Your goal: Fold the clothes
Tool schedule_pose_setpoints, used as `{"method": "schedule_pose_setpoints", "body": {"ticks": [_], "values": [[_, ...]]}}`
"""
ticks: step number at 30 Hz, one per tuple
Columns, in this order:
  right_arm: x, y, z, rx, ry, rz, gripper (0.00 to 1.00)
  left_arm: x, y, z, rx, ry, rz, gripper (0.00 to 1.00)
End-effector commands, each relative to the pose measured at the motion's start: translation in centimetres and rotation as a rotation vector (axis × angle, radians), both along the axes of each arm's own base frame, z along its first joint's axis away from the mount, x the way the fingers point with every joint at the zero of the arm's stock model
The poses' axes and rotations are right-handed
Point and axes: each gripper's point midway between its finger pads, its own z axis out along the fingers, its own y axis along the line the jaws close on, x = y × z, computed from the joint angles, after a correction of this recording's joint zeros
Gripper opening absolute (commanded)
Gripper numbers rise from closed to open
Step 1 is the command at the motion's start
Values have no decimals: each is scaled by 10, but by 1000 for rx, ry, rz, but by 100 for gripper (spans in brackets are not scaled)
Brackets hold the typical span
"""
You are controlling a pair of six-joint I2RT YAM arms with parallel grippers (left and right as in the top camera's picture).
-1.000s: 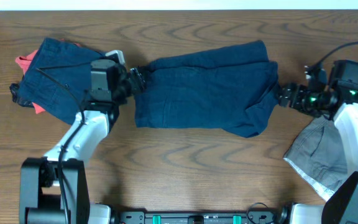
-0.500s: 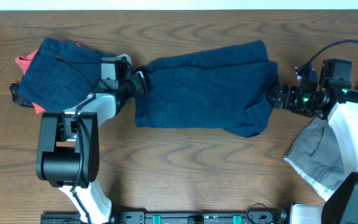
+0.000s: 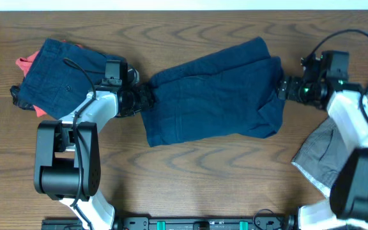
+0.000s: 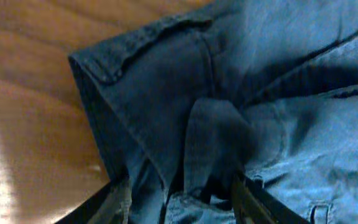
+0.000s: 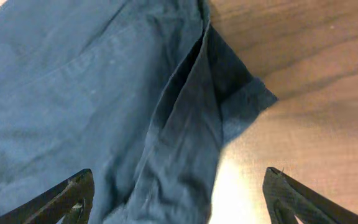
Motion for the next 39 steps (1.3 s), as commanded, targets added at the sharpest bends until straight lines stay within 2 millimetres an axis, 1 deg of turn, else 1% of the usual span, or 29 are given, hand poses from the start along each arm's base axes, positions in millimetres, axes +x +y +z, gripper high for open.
{"method": "schedule_pose_setpoints", "body": {"ticks": [1, 4, 6, 8, 10, 13, 17, 19, 23, 24, 26, 29, 32, 36, 38, 39], "values": [[37, 4, 12, 16, -53, 9, 88, -31, 4, -36, 33, 130, -4, 57], [68, 4, 15, 18, -73, 20, 90, -26, 4, -35, 32, 110, -3, 58], [86, 8, 12, 39, -78, 35, 90, -25, 4, -35, 32, 105, -3, 58], [99, 18, 4, 80, -70, 64, 89, -25, 4, -35, 35, 105, -2, 58], [109, 28, -9, 109, -48, 85, 89, -25, 4, -35, 35, 105, -2, 58], [115, 34, -32, 111, -11, 88, 87, -25, 4, -35, 35, 104, -2, 58], [118, 27, -55, 99, 27, 22, 83, -25, 5, -35, 42, 104, 0, 58], [120, 27, -60, 97, 26, 19, 81, -25, 5, -35, 42, 104, 0, 58], [126, 26, -60, 91, 2, 19, 77, -25, 5, -35, 42, 104, 0, 58], [128, 26, -58, 90, -8, 19, 74, -25, 5, -35, 42, 104, 1, 58], [130, 25, -57, 93, -19, 13, 63, -25, 5, -35, 42, 104, 0, 58], [131, 27, -57, 93, -20, 16, 29, -25, 5, -35, 42, 104, 1, 58], [129, 27, -58, 93, -14, 18, 2, -25, 5, -35, 42, 104, 0, 58], [127, 28, -58, 94, -3, 17, 1, -25, 5, -35, 42, 105, 1, 58], [126, 28, -54, 98, -4, 19, 1, -25, 5, -35, 41, 105, 0, 58], [126, 29, -48, 103, -11, 22, 1, -25, 5, -35, 41, 105, 0, 58]]}}
